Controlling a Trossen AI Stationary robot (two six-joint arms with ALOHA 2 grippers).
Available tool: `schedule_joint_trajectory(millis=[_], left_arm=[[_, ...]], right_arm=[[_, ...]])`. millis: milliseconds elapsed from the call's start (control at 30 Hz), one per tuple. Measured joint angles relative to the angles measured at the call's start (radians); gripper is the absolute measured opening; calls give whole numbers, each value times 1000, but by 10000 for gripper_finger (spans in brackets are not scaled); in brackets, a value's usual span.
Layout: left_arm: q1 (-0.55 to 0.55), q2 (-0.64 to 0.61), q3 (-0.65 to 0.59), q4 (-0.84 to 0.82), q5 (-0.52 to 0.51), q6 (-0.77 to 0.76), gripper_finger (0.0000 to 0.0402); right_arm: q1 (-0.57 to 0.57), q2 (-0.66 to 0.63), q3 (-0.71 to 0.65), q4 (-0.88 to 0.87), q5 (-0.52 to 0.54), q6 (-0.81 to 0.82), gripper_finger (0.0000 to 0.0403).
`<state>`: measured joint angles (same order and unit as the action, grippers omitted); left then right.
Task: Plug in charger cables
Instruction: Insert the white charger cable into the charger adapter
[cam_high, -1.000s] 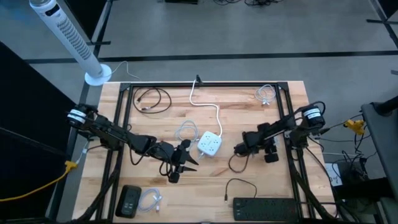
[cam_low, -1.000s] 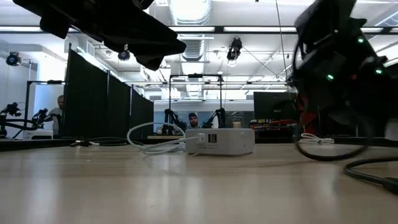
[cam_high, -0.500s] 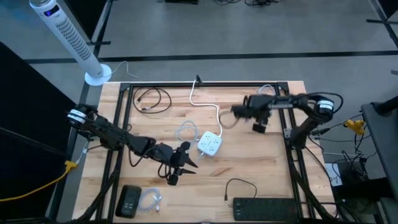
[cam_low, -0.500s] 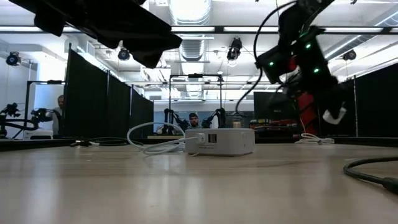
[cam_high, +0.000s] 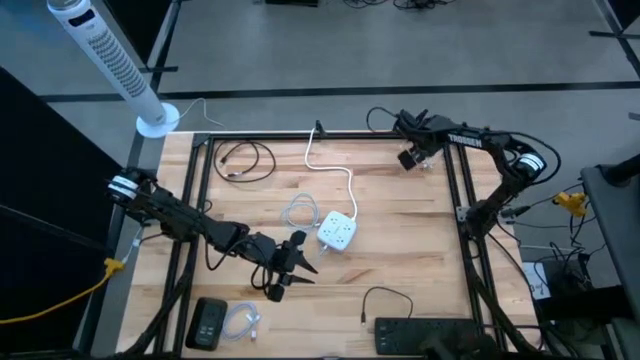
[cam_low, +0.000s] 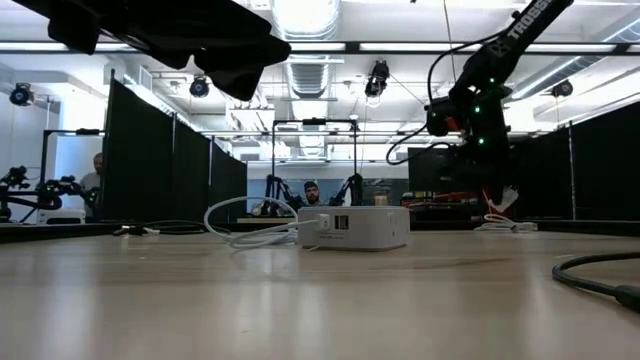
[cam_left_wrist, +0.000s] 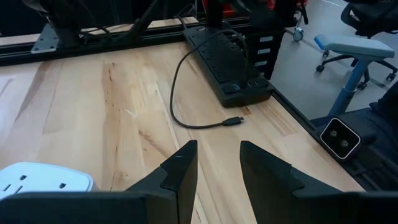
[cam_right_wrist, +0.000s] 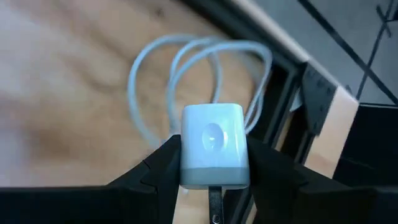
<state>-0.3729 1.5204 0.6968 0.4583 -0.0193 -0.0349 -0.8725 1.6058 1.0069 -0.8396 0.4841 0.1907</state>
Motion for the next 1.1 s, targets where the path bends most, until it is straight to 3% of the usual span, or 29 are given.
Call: schedule_joint_trajectory(millis=[300, 667, 867, 1100], left_arm=[[0, 0, 0, -3, 0, 0, 110], [0, 0, 0, -2, 0, 0, 110], [0, 0, 0, 7, 0, 26, 110], [0, 0, 0, 17, 0, 26, 110]], right_arm=[[-22, 0, -28, 97, 1, -18, 145], [4, -3, -166, 115, -91, -31, 145], [146, -10, -189, 84, -138, -2, 145], [447, -26, -176, 91, -280, 105, 145]])
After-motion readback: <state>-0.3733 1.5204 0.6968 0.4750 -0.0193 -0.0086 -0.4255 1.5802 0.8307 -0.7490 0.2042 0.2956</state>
